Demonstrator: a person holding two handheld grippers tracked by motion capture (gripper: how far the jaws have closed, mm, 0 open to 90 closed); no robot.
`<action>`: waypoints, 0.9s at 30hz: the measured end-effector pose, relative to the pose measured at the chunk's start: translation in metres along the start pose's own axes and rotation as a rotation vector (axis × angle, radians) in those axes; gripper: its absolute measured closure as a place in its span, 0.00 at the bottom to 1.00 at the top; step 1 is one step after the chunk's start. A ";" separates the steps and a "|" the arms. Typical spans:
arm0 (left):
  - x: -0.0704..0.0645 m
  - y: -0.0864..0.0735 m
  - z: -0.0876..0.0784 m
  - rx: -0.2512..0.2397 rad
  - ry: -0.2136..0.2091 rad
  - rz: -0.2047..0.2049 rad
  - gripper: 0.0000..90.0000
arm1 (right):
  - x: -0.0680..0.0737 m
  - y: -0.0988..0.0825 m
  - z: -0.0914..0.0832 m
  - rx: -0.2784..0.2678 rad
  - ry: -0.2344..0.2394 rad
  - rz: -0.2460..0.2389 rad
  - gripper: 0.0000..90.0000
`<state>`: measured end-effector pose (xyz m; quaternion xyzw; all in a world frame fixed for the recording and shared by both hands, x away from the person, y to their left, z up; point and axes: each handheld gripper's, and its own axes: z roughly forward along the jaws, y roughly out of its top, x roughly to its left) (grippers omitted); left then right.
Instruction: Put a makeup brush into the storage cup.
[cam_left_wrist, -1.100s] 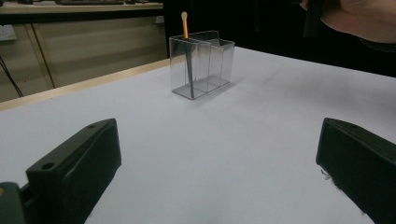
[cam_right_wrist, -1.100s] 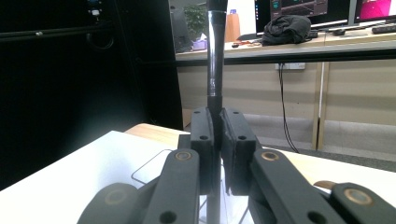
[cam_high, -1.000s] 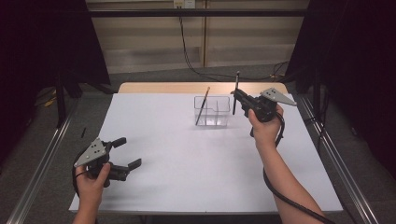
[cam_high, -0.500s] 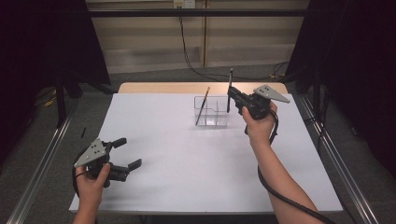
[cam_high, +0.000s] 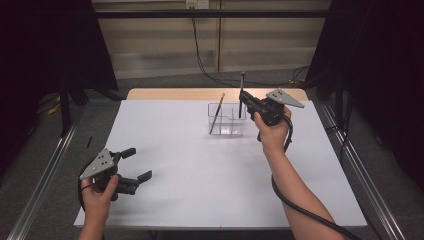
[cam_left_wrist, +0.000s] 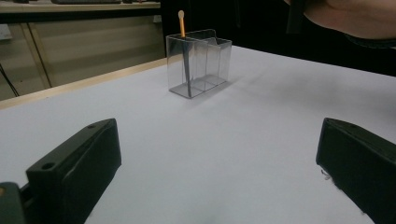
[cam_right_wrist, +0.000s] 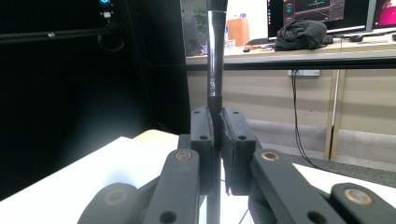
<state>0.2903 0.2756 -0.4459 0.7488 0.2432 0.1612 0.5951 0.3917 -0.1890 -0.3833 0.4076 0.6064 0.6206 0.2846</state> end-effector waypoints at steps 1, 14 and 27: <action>0.000 0.000 0.000 0.000 0.000 0.000 0.00 | 0.000 0.000 0.001 -0.001 0.003 -0.001 0.94; 0.000 -0.002 0.000 0.002 -0.003 -0.004 0.00 | 0.006 0.004 0.016 -0.003 0.016 -0.013 0.94; 0.001 -0.002 -0.002 0.000 0.004 0.000 0.00 | 0.018 0.007 0.035 0.001 0.041 -0.020 0.94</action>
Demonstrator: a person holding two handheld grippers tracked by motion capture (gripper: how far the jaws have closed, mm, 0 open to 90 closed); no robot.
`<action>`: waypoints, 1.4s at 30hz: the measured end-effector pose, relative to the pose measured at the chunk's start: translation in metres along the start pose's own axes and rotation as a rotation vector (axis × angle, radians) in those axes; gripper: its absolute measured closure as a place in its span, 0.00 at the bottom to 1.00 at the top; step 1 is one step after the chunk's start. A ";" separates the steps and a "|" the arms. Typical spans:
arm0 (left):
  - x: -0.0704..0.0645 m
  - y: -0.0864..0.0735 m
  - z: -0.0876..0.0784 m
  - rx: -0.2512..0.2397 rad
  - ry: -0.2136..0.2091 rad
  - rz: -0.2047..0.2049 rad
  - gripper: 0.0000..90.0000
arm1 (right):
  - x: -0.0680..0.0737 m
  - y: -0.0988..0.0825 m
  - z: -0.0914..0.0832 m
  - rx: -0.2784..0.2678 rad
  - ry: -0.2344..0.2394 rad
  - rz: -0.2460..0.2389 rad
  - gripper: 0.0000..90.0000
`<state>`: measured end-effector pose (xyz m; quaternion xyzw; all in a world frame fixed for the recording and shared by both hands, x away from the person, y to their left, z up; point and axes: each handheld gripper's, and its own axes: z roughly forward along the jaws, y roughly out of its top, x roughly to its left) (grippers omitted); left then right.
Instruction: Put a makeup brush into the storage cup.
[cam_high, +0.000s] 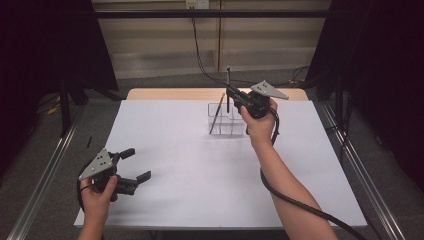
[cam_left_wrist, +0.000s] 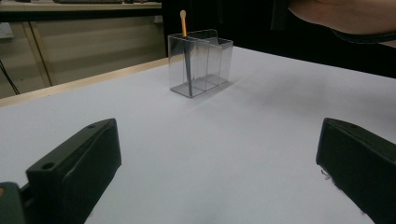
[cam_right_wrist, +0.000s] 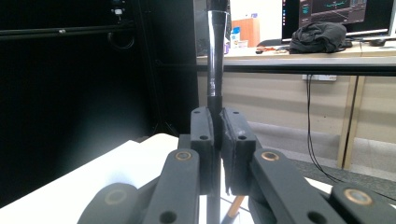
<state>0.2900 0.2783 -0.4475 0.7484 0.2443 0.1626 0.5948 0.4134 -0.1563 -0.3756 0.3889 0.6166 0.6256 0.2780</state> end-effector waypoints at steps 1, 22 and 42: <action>0.000 0.000 0.000 0.001 0.001 -0.001 0.00 | 0.001 0.000 0.001 0.001 0.000 -0.001 0.94; 0.001 -0.001 -0.002 -0.002 0.005 -0.011 0.00 | 0.004 -0.009 0.018 -0.009 0.025 0.015 0.94; 0.001 -0.001 -0.004 -0.010 0.013 -0.013 0.00 | 0.007 -0.019 0.033 -0.010 0.031 -0.010 0.94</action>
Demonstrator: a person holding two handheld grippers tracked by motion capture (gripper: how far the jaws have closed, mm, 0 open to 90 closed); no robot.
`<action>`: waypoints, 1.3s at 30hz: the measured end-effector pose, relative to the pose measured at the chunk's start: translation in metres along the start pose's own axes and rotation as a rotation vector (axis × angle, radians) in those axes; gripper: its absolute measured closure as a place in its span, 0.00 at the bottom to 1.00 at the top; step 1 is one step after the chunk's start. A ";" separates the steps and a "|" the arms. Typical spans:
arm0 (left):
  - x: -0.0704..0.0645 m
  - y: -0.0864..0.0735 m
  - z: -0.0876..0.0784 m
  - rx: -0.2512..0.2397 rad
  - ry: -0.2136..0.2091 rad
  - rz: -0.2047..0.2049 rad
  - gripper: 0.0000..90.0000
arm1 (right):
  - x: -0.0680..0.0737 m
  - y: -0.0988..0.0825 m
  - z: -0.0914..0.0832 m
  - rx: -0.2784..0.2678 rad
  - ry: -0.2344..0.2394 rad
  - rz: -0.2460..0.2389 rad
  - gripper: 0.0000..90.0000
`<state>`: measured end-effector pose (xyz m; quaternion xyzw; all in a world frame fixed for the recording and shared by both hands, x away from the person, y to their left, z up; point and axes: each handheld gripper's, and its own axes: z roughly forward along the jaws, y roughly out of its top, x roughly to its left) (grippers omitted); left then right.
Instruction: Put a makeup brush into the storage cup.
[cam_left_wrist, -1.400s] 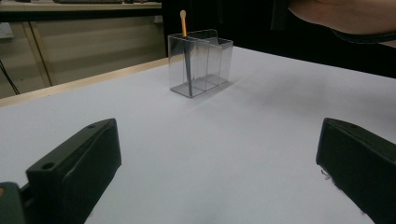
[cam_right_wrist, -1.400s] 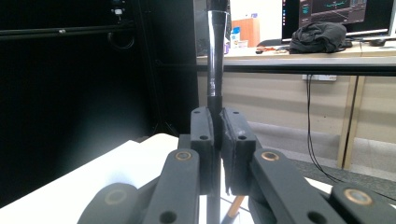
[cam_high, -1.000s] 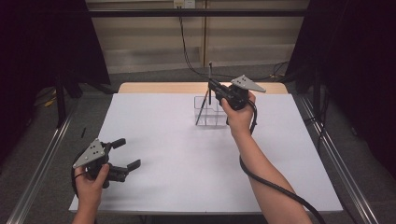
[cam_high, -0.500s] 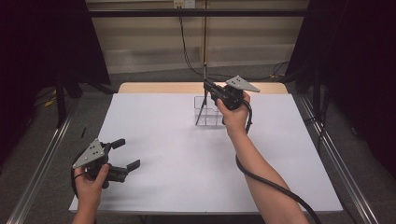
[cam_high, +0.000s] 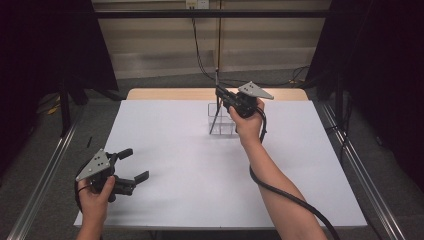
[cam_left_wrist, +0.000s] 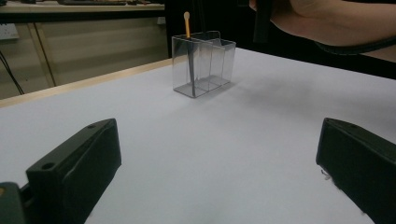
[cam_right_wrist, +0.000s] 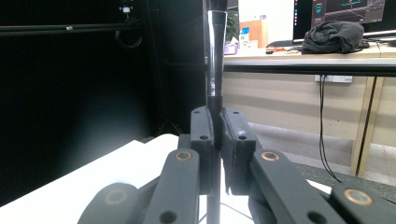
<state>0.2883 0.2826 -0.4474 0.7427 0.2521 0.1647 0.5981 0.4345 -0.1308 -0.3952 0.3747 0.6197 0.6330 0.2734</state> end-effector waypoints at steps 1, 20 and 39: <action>0.000 0.000 0.000 0.000 -0.002 0.001 0.00 | 0.000 -0.001 0.000 0.006 0.000 -0.005 0.94; 0.000 0.000 -0.001 0.000 0.000 0.004 0.00 | -0.002 -0.016 0.001 0.024 0.002 -0.019 0.94; 0.000 0.000 0.000 0.001 0.000 0.004 0.00 | 0.000 -0.024 -0.002 0.042 0.006 -0.015 0.94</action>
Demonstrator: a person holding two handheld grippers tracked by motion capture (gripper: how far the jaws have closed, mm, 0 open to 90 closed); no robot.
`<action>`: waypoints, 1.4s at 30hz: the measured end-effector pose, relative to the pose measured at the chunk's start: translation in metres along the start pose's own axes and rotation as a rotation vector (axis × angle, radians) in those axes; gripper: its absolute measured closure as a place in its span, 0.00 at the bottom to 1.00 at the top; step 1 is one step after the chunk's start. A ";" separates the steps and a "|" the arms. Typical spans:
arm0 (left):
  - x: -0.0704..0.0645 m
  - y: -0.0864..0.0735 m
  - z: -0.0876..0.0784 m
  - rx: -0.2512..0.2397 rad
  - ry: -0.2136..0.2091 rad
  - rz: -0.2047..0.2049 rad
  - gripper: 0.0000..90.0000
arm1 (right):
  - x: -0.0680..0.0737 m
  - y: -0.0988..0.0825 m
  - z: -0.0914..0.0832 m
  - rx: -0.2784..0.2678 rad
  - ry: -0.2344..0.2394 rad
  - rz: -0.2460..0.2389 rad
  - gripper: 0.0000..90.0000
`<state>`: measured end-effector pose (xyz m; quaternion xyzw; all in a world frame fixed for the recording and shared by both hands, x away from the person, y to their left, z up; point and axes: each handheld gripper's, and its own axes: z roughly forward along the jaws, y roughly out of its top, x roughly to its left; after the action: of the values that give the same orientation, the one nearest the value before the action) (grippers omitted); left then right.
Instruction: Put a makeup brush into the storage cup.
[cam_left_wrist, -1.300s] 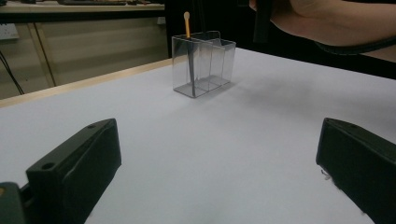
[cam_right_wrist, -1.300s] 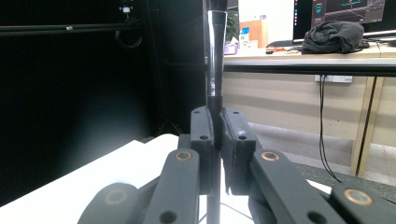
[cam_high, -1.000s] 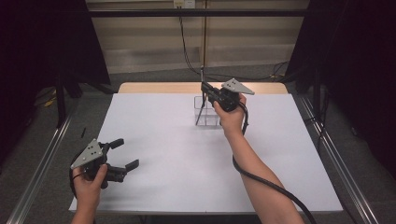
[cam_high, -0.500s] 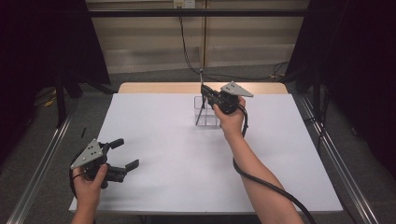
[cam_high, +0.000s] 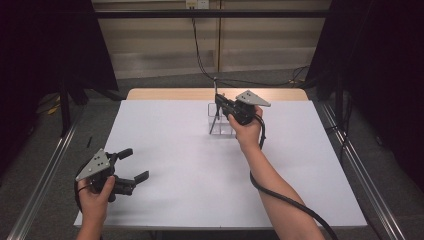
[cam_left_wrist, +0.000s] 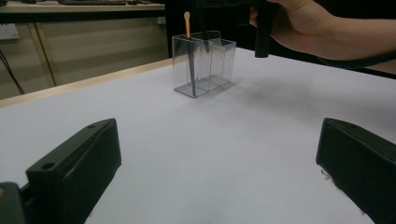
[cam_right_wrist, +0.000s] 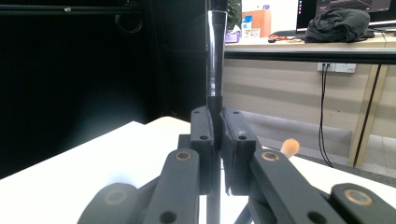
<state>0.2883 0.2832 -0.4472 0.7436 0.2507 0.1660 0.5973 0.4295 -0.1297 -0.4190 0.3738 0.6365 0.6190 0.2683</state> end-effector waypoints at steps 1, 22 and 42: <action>0.000 0.000 0.000 -0.001 -0.002 -0.003 0.00 | 0.000 0.000 0.000 0.000 -0.001 0.000 0.94; 0.000 0.000 -0.001 -0.009 0.000 -0.004 0.00 | 0.000 -0.005 -0.002 0.017 -0.002 0.006 0.94; 0.000 0.001 -0.001 -0.003 0.004 0.001 0.00 | 0.005 0.001 -0.009 0.025 0.067 0.052 0.26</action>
<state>0.2880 0.2844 -0.4459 0.7426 0.2512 0.1681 0.5977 0.4193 -0.1313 -0.4161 0.3727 0.6430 0.6298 0.2260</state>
